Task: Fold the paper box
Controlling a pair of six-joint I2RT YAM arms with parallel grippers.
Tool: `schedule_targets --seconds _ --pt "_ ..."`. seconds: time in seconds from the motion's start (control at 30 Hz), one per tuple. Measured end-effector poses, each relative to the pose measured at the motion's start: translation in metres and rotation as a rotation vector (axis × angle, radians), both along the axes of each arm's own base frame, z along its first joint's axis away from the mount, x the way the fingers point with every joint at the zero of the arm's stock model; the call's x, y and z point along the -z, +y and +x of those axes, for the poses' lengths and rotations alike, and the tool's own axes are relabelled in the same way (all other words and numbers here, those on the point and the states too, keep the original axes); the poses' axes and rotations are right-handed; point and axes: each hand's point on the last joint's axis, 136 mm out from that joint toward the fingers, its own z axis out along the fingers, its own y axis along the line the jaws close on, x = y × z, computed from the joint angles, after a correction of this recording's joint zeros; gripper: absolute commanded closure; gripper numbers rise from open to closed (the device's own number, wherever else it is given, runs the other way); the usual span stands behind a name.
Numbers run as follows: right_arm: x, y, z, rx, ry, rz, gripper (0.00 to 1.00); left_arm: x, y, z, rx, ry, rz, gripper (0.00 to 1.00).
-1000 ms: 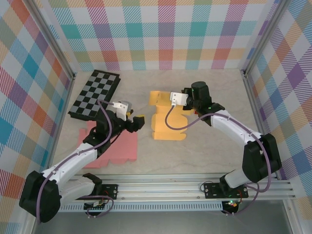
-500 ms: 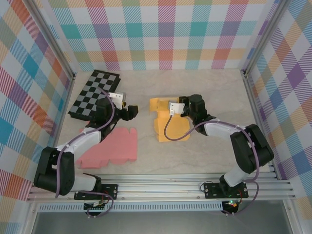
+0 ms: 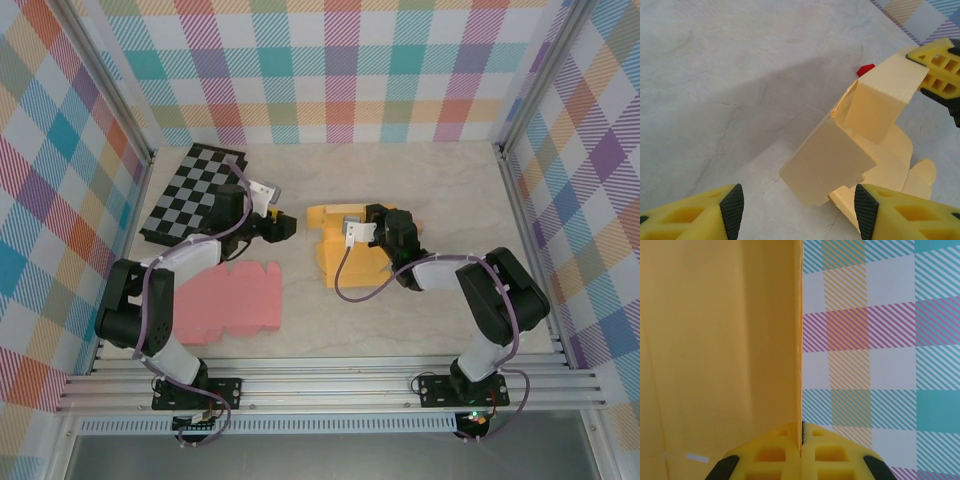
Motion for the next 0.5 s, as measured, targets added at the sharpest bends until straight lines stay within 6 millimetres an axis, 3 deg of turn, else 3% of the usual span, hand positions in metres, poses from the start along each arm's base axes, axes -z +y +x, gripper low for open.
schedule_targets --seconds 0.27,0.5 --pt "0.012 -0.003 -0.005 -0.004 -0.016 -0.025 1.00 0.031 -0.002 -0.001 0.039 0.086 0.049 0.43" --pt "0.023 -0.003 -0.005 -0.008 -0.014 -0.052 1.00 0.028 -0.010 0.003 0.077 0.091 0.057 0.44"
